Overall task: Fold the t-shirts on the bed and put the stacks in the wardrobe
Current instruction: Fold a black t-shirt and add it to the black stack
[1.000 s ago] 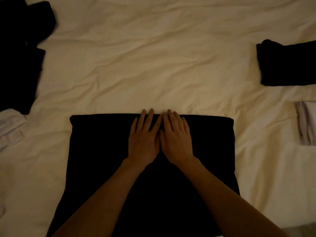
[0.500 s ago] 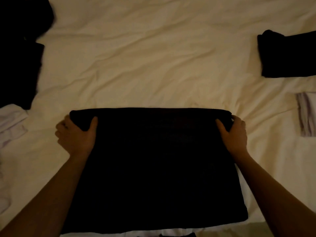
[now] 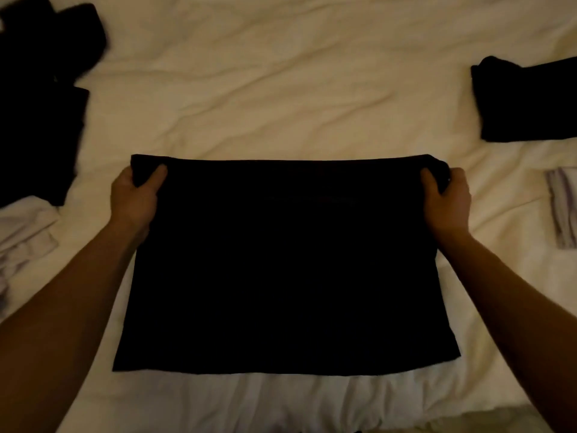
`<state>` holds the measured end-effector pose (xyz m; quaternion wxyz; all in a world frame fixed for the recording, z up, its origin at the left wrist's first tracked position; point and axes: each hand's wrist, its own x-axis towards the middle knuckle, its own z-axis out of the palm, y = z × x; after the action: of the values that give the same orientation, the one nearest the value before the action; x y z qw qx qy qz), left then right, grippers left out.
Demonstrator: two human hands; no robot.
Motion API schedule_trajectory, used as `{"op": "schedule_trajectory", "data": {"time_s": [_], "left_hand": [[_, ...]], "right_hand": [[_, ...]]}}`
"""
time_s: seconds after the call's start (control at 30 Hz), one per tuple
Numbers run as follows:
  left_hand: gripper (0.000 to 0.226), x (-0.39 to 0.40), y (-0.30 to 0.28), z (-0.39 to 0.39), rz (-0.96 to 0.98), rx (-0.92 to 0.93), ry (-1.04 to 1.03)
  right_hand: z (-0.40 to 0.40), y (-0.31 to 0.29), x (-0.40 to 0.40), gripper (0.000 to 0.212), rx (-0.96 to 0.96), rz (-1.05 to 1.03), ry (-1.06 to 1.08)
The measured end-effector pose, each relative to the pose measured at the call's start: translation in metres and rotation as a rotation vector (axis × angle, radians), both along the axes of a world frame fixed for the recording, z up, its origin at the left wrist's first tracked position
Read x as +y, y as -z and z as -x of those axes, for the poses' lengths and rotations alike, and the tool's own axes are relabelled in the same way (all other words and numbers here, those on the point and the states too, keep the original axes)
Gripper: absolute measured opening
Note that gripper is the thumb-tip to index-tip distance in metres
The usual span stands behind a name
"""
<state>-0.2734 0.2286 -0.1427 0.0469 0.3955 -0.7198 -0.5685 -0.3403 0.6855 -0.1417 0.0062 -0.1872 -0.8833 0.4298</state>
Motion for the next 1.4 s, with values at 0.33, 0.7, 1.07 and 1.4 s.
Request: {"op": "schedule_trajectory", "data": {"time_s": [0.33,0.7,1.07,1.4], "left_hand": [[0.065,0.115,0.024,-0.041,1.048,0.056,0.640],[0.071,0.067,0.057,-0.103,0.902,-0.312,0.342],[0.032,0.030,0.005,-0.205,0.051,-0.525,0.107],[0.018,0.006,-0.029,-0.236,-0.101,-0.549,0.137]], "right_hand": [[-0.066,0.031,-0.075,0.058,0.186,-0.622,-0.376],[-0.090,0.050,0.001,0.065,-0.088,-0.608,-0.178],[-0.169,0.010,0.032,0.048,-0.610,-0.007,-0.018],[-0.210,-0.014,0.060,0.029,-0.681,0.133,0.078]]}}
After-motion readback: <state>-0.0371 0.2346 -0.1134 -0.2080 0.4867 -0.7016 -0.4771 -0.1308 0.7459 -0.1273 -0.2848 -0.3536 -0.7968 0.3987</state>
